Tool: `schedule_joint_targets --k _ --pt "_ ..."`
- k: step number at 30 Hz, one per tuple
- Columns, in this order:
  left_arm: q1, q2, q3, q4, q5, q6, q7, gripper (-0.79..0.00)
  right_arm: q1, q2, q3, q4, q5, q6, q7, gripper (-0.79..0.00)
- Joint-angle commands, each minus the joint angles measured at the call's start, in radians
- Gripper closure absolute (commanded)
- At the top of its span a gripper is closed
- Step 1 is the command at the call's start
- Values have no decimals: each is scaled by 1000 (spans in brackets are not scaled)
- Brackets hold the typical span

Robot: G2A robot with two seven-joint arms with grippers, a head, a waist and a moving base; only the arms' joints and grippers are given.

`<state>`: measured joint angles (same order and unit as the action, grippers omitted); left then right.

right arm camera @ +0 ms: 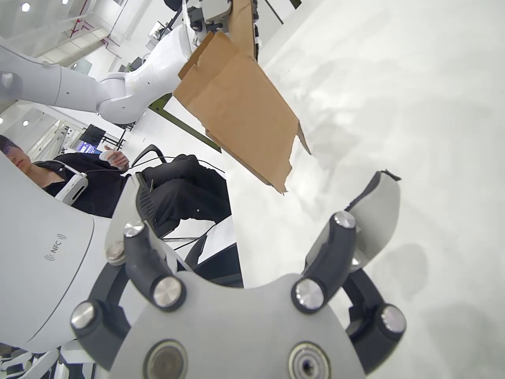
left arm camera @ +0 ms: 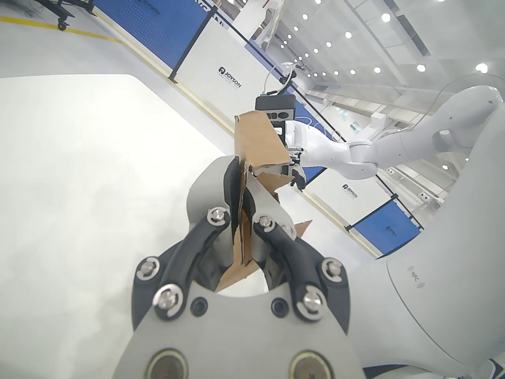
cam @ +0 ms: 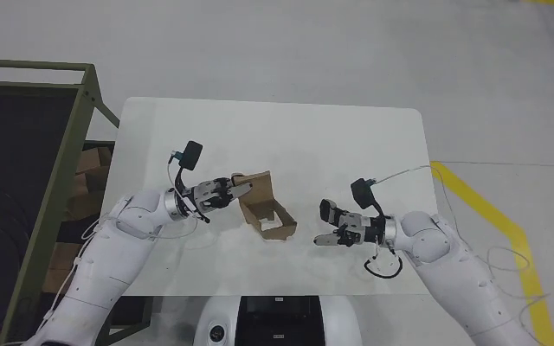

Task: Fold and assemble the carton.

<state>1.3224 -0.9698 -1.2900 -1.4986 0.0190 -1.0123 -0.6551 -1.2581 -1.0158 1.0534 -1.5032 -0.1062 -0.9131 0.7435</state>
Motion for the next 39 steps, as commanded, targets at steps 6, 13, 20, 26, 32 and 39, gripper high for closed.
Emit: schedule_joint_targets --k 6,13,20,26,32,39 --pt "-1 0 1 1 -4 0 -1 0 1 0 -1 0 2 0 3 -785" --pt "0 -5 14 -22 9 73 52 0 -35 0 17 -47 -129 -35 -101 -785" --pt "-23 -11 42 -9 -25 111 69 0 -77 -3 31 -89 -252 -37 -210 -785" --pt "-36 -13 52 13 -106 107 64 0 -56 -8 -1 -64 -228 -31 -220 -785" --pt "-41 -12 55 26 -144 94 52 0 -36 -18 -38 -44 -263 -89 -259 -785" --pt "-46 -13 60 38 -164 91 41 0 -47 -22 -47 -79 -348 -93 -350 -785"
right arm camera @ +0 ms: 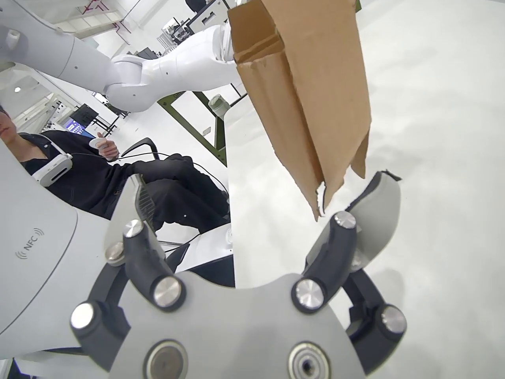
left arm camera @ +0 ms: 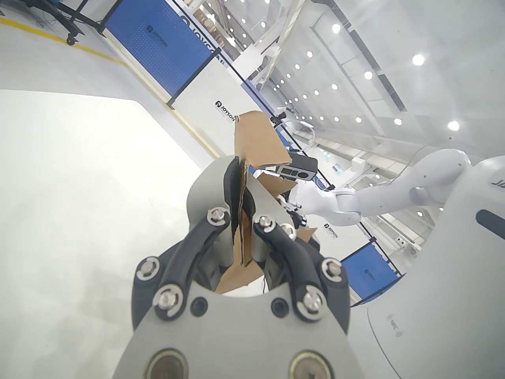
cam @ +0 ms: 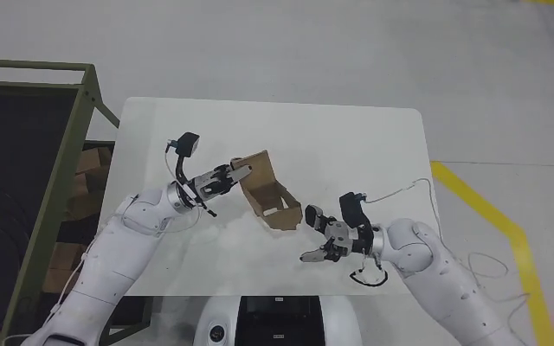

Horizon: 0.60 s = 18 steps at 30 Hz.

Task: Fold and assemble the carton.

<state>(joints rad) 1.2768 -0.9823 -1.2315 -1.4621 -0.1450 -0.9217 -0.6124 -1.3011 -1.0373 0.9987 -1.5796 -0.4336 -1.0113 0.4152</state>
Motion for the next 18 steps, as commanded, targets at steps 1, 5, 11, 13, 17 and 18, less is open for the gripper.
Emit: schedule_joint_targets --k 1,5,11,13,17,18 --pt "-1 -1 3 2 -2 0 -3 0 -11 -2 12 -13 -50 19 -46 -785" --pt "-5 -2 9 4 -4 0 -5 0 -42 -9 16 -65 -163 64 -130 -785" --pt "-8 -4 14 7 -9 -4 -2 0 -62 -15 4 -105 -264 76 -184 -785" --pt "-10 -4 15 8 -10 -3 -2 0 -65 -16 0 -113 -282 81 -195 -785" --pt "-13 -5 18 10 -15 -3 -2 0 -71 -18 -7 -125 -311 92 -204 -785" --pt "-14 -5 19 11 -15 -3 -2 0 -72 -18 -9 -129 -318 93 -206 -785"
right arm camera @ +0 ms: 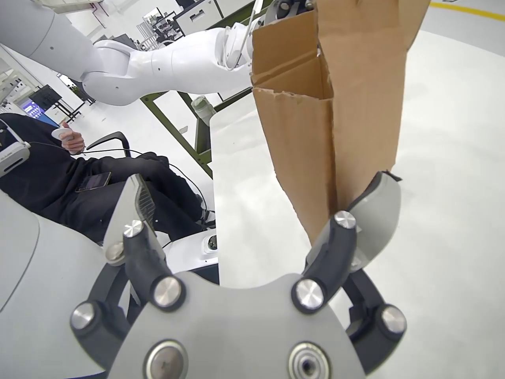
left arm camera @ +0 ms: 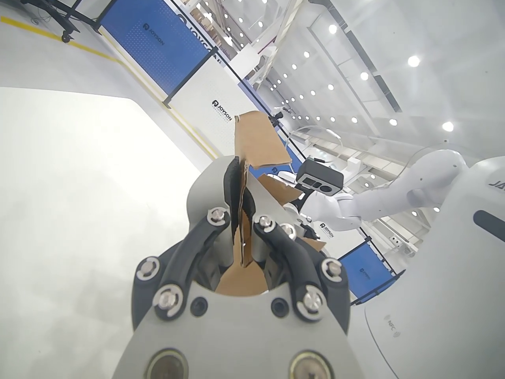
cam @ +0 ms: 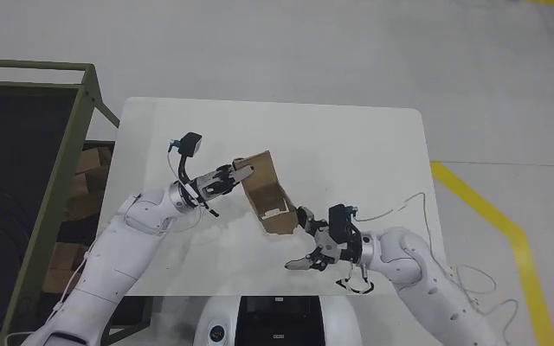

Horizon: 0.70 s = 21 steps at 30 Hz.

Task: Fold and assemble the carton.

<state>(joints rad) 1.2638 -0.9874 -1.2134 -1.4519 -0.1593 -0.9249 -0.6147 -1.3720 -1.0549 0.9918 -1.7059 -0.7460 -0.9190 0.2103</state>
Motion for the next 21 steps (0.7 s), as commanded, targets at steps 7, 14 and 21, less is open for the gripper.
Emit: schedule_joint_targets --k 7,14,21 --pt "-7 -2 8 6 -6 4 -4 0 10 -4 -27 0 -8 -30 -1 -785" --pt "-9 -3 7 8 -14 0 -5 0 29 -8 -49 13 4 -43 -1 -785" --pt "-6 -3 0 10 -32 -15 1 0 23 -7 -38 28 20 -46 -31 -785"
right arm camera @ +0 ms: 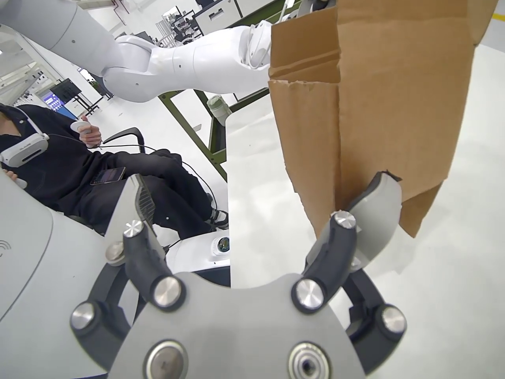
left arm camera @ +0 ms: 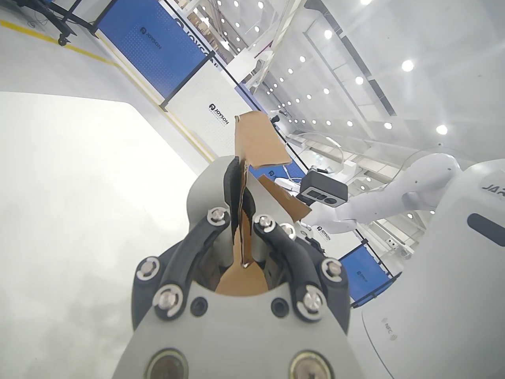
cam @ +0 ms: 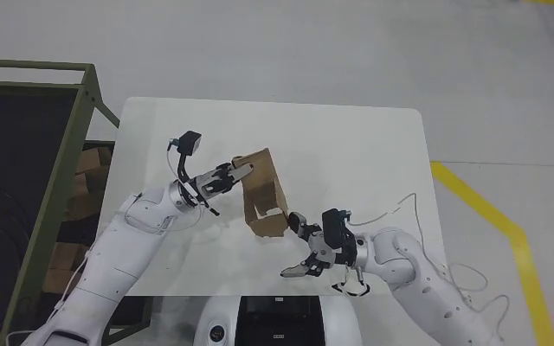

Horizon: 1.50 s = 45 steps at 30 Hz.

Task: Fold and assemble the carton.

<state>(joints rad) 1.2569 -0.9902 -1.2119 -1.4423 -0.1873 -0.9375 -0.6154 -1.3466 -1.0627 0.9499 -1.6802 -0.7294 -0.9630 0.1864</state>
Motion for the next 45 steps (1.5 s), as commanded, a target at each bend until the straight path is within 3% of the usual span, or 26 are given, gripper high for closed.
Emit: schedule_joint_targets --k 1,13,17,27,31,45 --pt "2 0 -3 0 -12 -8 3 0 -5 1 9 6 8 -5 -15 -785" --pt "6 4 -13 -14 -164 -12 -21 0 -67 3 67 82 39 -49 -204 -785" --pt "-7 7 -18 -5 -201 3 -65 0 -57 4 53 104 85 -49 -189 -785" --pt "-7 7 -18 -5 -201 3 -65 0 -60 2 49 101 82 -29 -189 -785" --pt "3 3 -16 -31 -214 48 -27 0 -54 -7 26 123 92 -49 -214 -785" --pt "-23 -16 22 -32 -437 132 -78 0 30 -21 -150 184 25 -49 -548 -785"
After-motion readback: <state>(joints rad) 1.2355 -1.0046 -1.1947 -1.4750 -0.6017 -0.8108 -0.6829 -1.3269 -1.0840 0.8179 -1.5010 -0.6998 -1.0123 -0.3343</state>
